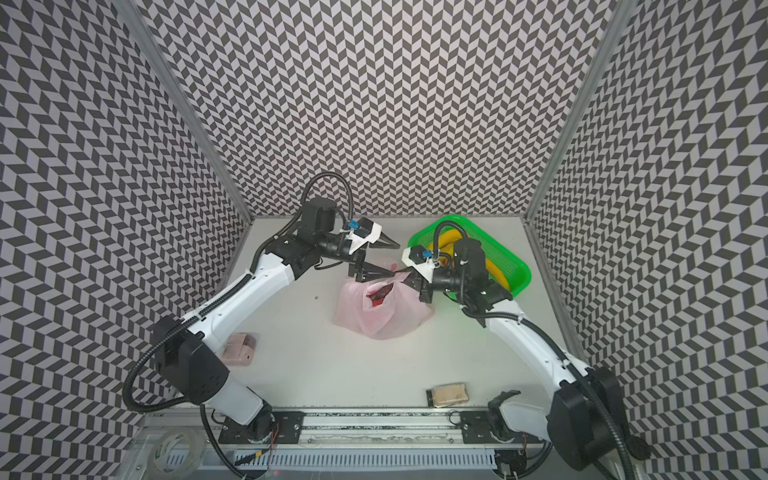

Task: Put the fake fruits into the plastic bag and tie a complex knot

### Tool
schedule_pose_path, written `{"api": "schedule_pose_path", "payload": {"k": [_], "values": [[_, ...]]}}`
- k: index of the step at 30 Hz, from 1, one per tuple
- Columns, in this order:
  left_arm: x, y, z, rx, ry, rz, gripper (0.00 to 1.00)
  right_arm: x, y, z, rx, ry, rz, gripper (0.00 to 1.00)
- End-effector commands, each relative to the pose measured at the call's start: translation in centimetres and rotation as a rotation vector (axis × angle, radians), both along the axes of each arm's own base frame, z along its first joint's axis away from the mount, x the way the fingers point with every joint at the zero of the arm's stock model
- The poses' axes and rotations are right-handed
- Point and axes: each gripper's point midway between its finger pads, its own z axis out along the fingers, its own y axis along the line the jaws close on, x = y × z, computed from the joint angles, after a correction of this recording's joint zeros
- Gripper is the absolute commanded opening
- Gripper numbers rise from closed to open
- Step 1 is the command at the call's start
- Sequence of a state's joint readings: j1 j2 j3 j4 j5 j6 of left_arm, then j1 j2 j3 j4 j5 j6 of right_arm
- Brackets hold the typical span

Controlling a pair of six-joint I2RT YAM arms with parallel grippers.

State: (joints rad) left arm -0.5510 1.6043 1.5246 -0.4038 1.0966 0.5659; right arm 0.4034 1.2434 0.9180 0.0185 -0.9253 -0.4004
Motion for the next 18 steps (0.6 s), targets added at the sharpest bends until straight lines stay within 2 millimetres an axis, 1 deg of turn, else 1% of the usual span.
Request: {"api": "schedule_pose_path", "payload": {"k": [1, 7, 9, 12, 14, 17, 18], "values": [[-0.5, 0.4, -0.3, 0.060, -0.045, 0.024, 0.75, -0.2, -0.1, 1.7, 0.011, -0.073, -0.012, 0.00], [-0.3, 0.8, -1.0, 0.104, -0.057, 0.071, 0.75, 0.7, -0.5, 1.7, -0.009, -0.084, -0.077, 0.00], [-0.3, 0.9, -1.3, 0.119, -0.050, 0.083, 0.77, 1.1, -0.8, 1.8, -0.015, -0.097, -0.108, 0.00], [-0.4, 1.0, -1.3, 0.125, -0.043, 0.098, 0.79, 1.3, -0.9, 1.8, -0.015, -0.108, -0.123, 0.00], [-0.7, 1.1, -0.6, 0.111, -0.029, 0.104, 0.80, 1.3, -0.9, 1.7, -0.022, -0.114, -0.130, 0.00], [-1.3, 1.3, 1.5, 0.052, -0.023, 0.119, 0.82, 1.4, -0.9, 1.5, -0.035, -0.129, -0.141, 0.00], [-1.3, 1.4, 2.2, 0.032, -0.020, 0.131, 0.85, 1.3, -0.9, 1.5, -0.036, -0.135, -0.138, 0.00]]}}
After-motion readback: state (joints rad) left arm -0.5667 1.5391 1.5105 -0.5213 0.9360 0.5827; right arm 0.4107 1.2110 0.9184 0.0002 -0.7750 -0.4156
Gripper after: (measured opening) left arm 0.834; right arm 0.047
